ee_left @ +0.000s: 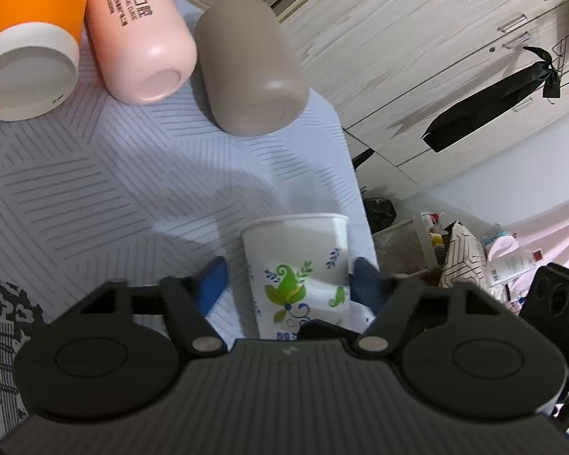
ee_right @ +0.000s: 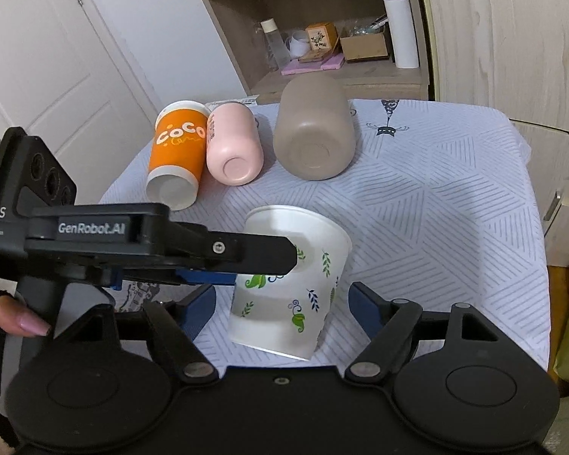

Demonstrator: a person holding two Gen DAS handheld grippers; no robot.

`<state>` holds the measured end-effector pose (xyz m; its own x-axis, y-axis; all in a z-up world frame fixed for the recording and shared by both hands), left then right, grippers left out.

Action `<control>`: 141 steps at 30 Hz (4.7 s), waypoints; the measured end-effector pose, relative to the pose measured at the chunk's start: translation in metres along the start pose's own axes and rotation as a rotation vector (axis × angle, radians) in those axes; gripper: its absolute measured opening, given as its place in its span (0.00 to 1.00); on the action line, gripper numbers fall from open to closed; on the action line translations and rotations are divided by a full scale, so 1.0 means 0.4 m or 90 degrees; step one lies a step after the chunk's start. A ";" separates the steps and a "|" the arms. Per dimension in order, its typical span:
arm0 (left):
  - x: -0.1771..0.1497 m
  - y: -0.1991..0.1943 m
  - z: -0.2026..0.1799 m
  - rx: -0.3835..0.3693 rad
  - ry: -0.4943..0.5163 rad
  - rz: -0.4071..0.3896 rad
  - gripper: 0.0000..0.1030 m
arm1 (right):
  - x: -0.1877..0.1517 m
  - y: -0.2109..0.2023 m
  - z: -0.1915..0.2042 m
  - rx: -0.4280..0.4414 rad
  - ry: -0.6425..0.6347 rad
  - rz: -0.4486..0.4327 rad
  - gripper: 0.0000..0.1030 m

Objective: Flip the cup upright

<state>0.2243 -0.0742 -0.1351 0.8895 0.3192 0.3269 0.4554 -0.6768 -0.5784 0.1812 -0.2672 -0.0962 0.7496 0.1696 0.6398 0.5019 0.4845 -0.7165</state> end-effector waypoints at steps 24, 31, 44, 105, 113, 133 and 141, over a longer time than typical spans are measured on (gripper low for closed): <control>-0.123 -0.131 -0.132 0.055 0.282 -0.123 0.54 | -0.085 -0.053 0.090 -0.021 -0.069 -0.122 0.63; -0.144 -0.158 -0.130 0.076 0.313 -0.164 0.53 | -0.107 -0.049 0.143 -0.084 -0.148 -0.181 0.63; -0.112 -0.138 -0.106 0.115 0.365 -0.222 0.52 | -0.090 0.042 0.182 -0.162 -0.277 -0.240 0.63; -0.336 -0.580 -0.109 0.221 0.350 -0.428 0.71 | -0.180 -0.258 0.375 -0.274 -0.135 -0.329 0.79; -0.339 -0.588 -0.110 0.242 0.353 -0.427 0.92 | -0.177 -0.257 0.379 -0.282 -0.107 -0.320 0.92; -0.312 -0.581 -0.101 0.337 0.321 -0.402 1.00 | -0.179 -0.288 0.395 -0.337 -0.083 -0.329 1.00; -0.306 -0.570 -0.100 0.366 0.315 -0.382 1.00 | -0.180 -0.283 0.390 -0.361 -0.075 -0.324 1.00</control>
<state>0.0101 0.0144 -0.0135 0.4468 0.1018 0.8888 0.8942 -0.0220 -0.4470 0.0031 -0.2001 -0.0178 0.3328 0.1492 0.9311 0.9405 0.0189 -0.3391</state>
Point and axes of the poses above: each gripper's, at about its wrist camera, not at the fingertips, and y roughly the way its jaws point, z to its left, x to its top, the point moved 1 cm from there along y, roughly the way its jaws point, and after that the axes turned 6 degrees about -y, right-handed, at the moved point
